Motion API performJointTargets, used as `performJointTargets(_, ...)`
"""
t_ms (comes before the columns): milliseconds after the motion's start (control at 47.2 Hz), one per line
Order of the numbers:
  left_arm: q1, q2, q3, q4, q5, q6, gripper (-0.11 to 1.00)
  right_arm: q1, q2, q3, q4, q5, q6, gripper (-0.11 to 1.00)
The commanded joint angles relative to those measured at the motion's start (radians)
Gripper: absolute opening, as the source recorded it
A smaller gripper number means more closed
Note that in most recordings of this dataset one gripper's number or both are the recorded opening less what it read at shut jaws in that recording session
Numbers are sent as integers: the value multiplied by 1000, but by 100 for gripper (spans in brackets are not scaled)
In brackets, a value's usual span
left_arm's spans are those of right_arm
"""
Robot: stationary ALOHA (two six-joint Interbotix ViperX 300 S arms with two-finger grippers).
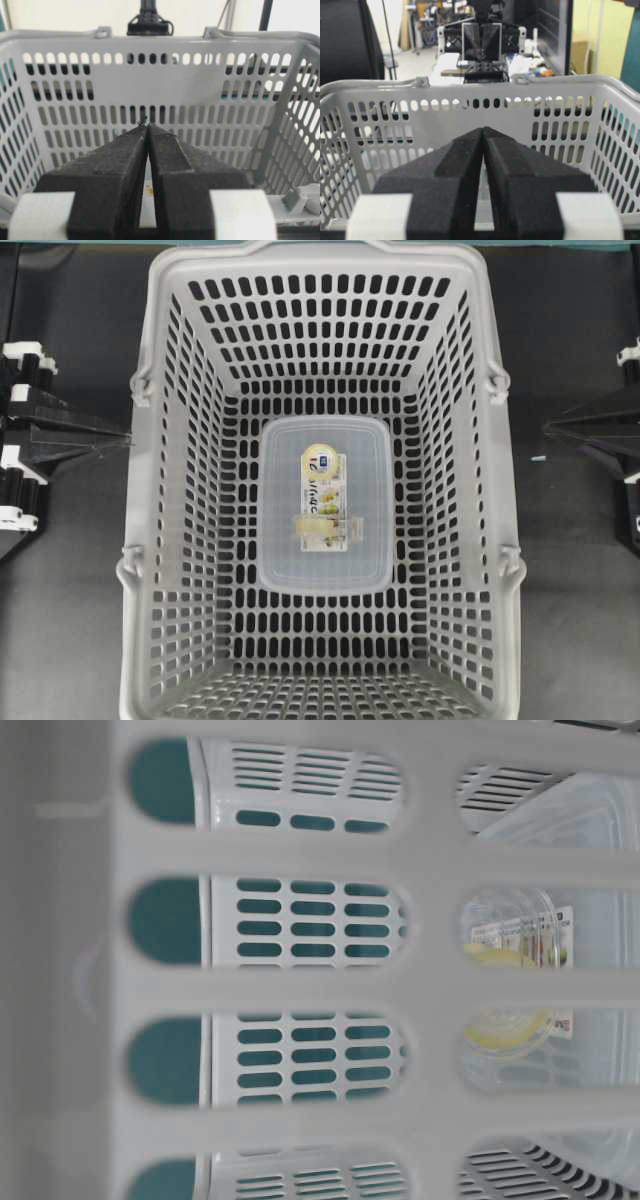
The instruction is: Pick up the tape dispenser from the shopping basket with the left arm.
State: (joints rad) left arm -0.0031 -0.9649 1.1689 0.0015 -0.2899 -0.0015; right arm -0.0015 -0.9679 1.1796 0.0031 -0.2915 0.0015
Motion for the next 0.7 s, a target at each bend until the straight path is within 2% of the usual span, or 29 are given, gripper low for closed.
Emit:
performJointTargets(0,-6,-3,-71,41,25,-23,6,5,0,-20,3,-6,8,0)
performJointTargets(85,-6,5,-123,41,77,-41,0,5,-12,-28,3,2,8,0)
performJointTargets(297,-23,91,-276,43,281,-58,0,5,-28,-44,3,23,0,0)
performJointTargets(508,-35,256,-462,43,508,-57,0,6,-28,-69,3,161,6,0)
performJointTargets(614,-38,334,-549,43,601,-54,0,6,-32,-80,3,179,5,0)
performJointTargets(678,-40,377,-594,43,655,-54,0,8,-38,-81,3,179,2,4)
